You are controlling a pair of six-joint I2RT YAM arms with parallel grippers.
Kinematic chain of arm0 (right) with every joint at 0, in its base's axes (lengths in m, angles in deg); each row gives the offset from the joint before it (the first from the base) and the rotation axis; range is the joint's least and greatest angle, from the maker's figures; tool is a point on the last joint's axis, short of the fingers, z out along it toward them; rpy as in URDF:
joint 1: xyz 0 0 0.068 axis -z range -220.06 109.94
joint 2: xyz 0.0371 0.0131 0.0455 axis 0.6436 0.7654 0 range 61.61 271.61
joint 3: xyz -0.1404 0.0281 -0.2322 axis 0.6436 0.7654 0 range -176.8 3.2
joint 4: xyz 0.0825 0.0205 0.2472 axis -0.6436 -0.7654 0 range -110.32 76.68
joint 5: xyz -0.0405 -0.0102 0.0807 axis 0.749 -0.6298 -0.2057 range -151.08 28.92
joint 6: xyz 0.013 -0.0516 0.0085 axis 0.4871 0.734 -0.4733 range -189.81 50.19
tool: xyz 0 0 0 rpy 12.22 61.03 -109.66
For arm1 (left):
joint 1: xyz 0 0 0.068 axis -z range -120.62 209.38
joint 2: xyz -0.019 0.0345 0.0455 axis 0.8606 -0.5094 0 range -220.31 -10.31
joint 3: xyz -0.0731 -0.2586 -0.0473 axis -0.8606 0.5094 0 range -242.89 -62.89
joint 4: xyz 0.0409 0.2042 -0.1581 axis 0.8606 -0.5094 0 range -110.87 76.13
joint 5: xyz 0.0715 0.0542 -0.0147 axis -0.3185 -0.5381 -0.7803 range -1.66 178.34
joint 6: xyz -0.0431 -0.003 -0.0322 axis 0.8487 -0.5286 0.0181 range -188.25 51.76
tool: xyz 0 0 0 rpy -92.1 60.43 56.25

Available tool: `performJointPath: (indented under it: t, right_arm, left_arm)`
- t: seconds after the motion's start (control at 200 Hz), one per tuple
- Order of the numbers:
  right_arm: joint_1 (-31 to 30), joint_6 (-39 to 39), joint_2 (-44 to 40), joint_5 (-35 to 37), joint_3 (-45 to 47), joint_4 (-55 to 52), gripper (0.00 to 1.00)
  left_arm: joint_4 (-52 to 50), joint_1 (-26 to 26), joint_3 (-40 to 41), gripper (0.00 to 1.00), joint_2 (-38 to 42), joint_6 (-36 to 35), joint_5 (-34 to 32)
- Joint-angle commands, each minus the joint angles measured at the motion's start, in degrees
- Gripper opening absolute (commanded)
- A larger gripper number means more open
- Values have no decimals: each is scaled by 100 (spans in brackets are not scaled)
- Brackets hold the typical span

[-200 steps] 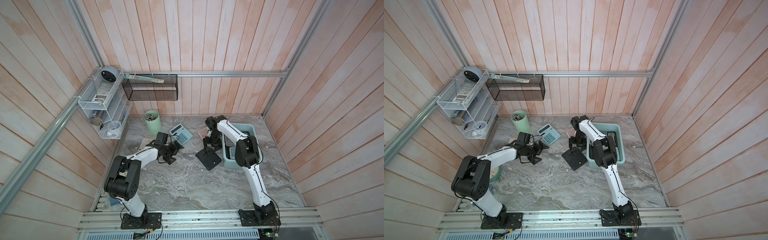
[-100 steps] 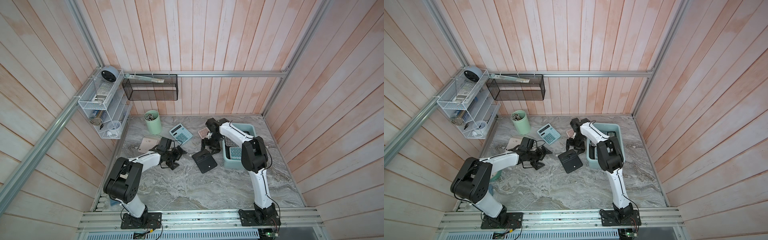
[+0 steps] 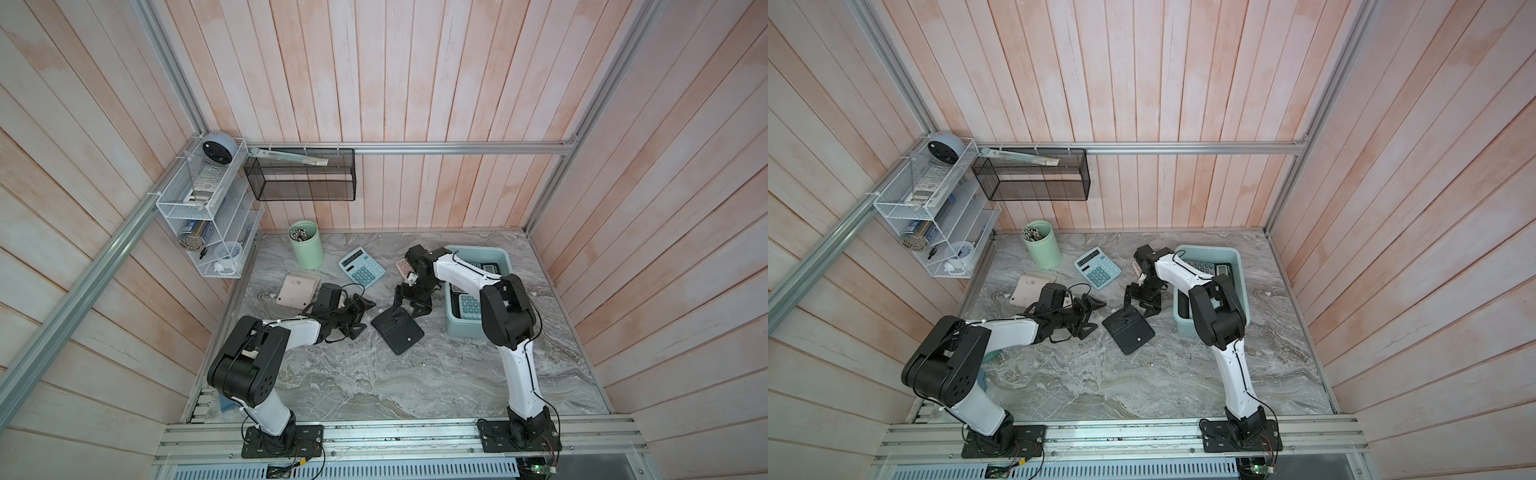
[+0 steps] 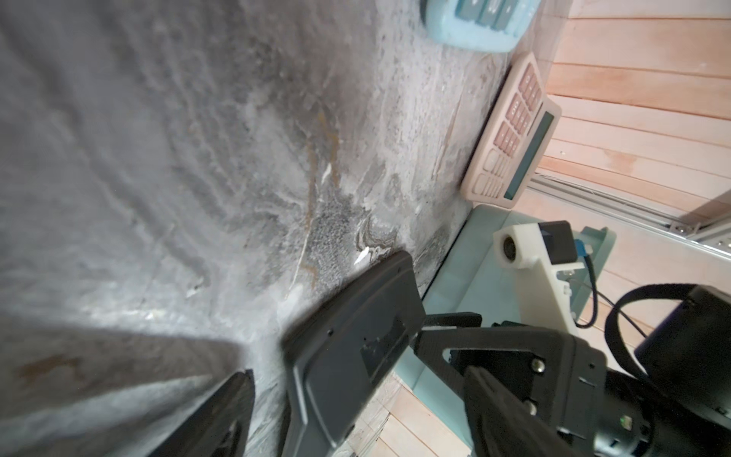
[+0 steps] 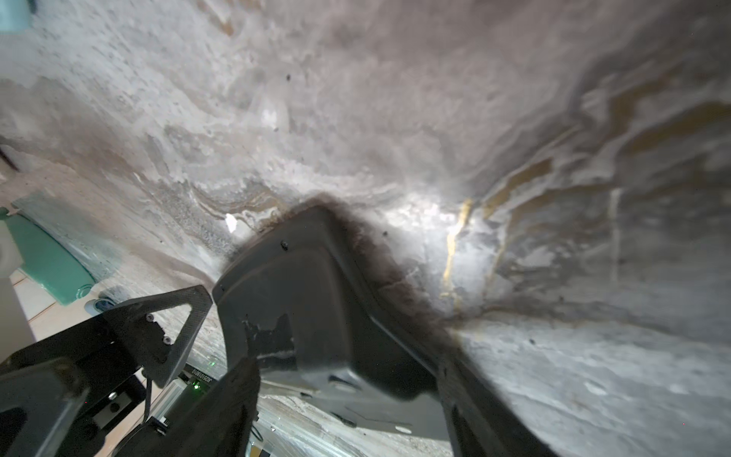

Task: Put the calculator in the storage box
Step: Pick up the calculator at the center of the board.

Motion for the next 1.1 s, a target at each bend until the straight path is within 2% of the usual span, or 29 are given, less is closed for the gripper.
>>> performJointPath:
  t: [0.0,0.165,0.23,0.375,0.535,0.735,0.94,1.09]
  right_arm:
    - [-128,-376,-222,-262,216,374,78]
    - [-211,-616,-301,-394,434,646,78]
    - [-214,-579,-316,-277,414,543,78]
    - [-169,-403,-419,-73,418,337,78]
    - [-137,-336,-384,-78,401,369,78]
    - [-130,-388,-301,-221,400,409,78]
    - [-141,-527,-253,-451,482,490,78]
    - [-162,-770,-290,-749,635,755,78]
  left_arm:
    - [614,7,248,85,-96,238,109]
    - [784,3,515,85,14,434,78]
    - [288,-26,541,85,198,288,-30]
    - [-1737,-67,150,90,822,-520,-369]
    - [-1832,104,169,90,938,-332,-281]
    - [-870,245,404,90,660,73,-172]
    - [836,280,693,88,247,699,-11]
    - [2019,295,834,82,59,1230,31]
